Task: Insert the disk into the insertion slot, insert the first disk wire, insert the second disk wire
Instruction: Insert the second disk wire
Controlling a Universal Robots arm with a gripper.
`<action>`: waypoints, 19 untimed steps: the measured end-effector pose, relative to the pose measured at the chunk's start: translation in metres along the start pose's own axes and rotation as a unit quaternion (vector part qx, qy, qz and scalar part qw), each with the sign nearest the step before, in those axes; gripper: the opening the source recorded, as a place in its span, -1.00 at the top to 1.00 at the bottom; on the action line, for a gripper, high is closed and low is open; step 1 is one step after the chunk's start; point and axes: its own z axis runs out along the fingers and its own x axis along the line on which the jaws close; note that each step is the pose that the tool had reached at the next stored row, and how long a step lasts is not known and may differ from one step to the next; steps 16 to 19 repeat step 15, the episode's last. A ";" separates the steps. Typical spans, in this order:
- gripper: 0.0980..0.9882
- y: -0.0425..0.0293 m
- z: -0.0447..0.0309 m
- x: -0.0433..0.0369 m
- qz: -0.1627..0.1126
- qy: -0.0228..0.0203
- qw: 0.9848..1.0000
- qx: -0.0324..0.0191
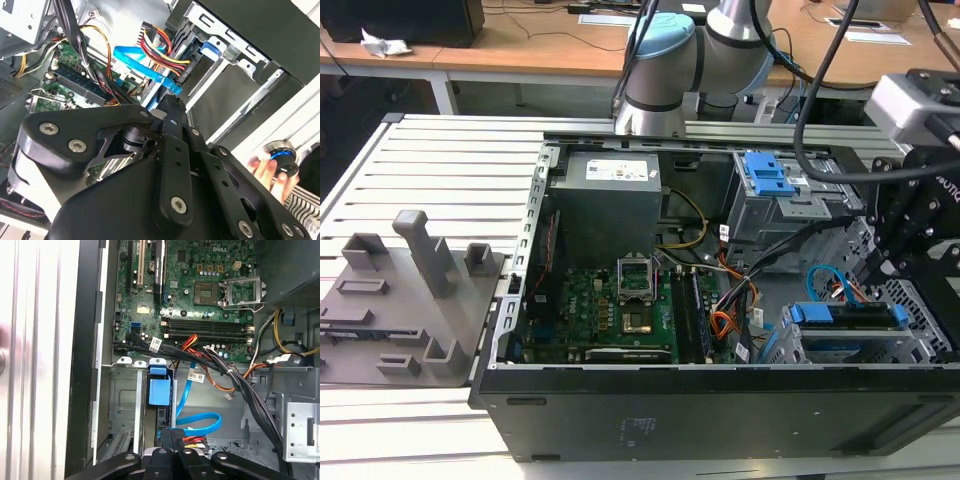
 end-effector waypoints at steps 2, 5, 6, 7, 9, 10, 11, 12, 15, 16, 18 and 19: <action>0.98 0.0000 0.0000 0.0000 0.000 0.000 1.000 0.000; 0.98 0.0072 0.0003 -0.0001 0.000 0.000 1.000 0.000; 0.98 0.0113 0.0006 -0.0001 0.000 0.000 1.000 0.000; 0.98 0.0150 0.0009 -0.0002 0.000 0.000 1.000 0.000; 0.98 0.0212 0.0014 -0.0002 0.000 0.000 1.000 0.000; 0.98 0.0212 0.0013 -0.0002 0.000 0.000 1.000 0.000; 0.98 0.0212 0.0013 -0.0002 0.000 0.000 1.000 0.000; 0.98 0.0214 0.0013 -0.0002 0.000 0.000 1.000 0.000; 0.98 0.0217 0.0013 -0.0002 0.000 0.000 1.000 0.000; 0.98 0.0217 0.0013 -0.0002 0.000 0.000 1.000 0.000; 0.98 0.0217 0.0013 -0.0002 0.000 0.000 1.000 0.000; 0.98 0.0217 0.0013 -0.0002 0.000 0.000 1.000 0.000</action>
